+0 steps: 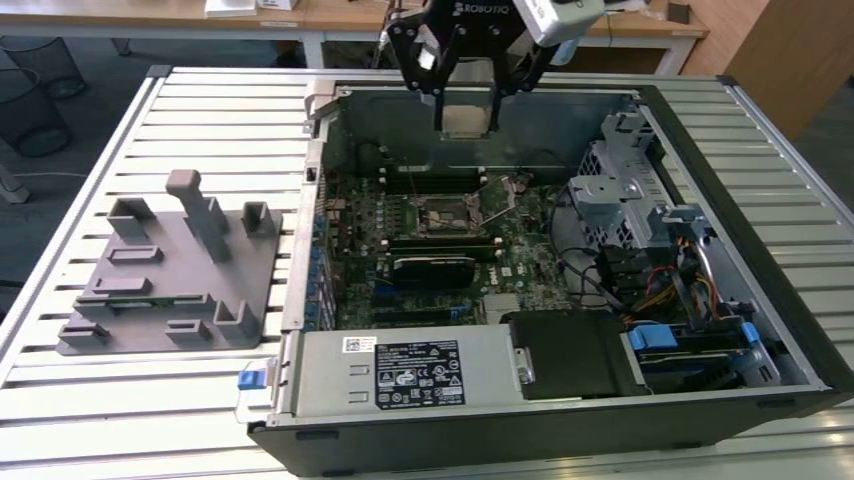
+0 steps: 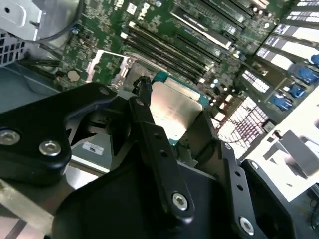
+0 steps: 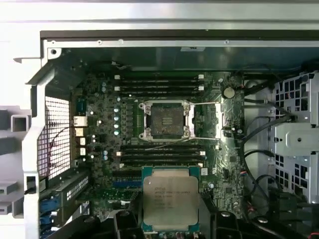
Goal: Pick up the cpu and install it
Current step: 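Pick up the cpu and move it towards the insertion slot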
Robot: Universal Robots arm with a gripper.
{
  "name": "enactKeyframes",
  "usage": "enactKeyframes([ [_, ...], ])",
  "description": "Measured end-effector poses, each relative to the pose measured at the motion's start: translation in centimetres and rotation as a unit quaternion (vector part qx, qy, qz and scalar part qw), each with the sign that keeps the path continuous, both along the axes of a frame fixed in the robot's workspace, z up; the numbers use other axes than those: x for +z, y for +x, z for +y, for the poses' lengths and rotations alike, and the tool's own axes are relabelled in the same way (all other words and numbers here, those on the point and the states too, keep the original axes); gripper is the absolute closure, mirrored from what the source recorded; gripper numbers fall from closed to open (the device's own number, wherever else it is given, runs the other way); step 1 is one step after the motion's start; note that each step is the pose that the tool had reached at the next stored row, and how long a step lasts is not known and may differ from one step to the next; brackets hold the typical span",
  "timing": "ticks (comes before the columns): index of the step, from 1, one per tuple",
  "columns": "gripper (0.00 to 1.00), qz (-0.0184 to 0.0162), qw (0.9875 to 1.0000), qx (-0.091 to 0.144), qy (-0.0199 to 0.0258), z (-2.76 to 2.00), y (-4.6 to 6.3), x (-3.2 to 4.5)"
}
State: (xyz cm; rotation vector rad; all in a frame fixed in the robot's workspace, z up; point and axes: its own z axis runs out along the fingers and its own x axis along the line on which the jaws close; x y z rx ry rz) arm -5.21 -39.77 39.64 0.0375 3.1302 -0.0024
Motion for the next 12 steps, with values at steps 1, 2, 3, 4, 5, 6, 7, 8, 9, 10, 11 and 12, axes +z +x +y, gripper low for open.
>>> enactKeyframes([
  [1, 0.47, 0.0, 1.0, 0.0, 0.0, 0.17, 0.2, -0.02],
  [2, 0.47, -0.0001, 1.0, 0.0, 0.0, 0.38, 0.3, -0.04],
  [3, 0.47, -0.0001, 1.0, 0.0, 0.0001, 0.58, 0.5, -0.06],
  [4, 0.47, -0.0001, 1.0, 0.0, 0.0, 0.77, 0.6, -0.07],
  [5, 0.47, -0.0002, 1.0, 0.0, 0.0, 0.95, 0.8, -0.09],
  [6, 0.47, -0.0002, 1.0, 0.0, 0.0001, 1.09, 1.0, -0.11],
  [7, 0.47, -0.0002, 1.0, 0.0, 0.0002, 1.16, 1.2, -0.11],
  [8, 0.47, -0.0002, 1.0, 0.0, 0.0003, 1.22, 1.4, -0.13],
  [9, 0.47, -0.0002, 1.0, 0.0, 0.0003, 1.26, 1.7, -0.14],
  [10, 0.47, -0.0002, 1.0, 0.0, 0.0004, 1.28, 1.9, -0.15],
  [11, 0.47, -0.0002, 1.0, 0.0, 0.0004, 1.31, 2.1, -0.16],
  [12, 0.47, -0.0002, 1.0, 0.0, 0.0004, 1.34, 2.3, -0.17],
])
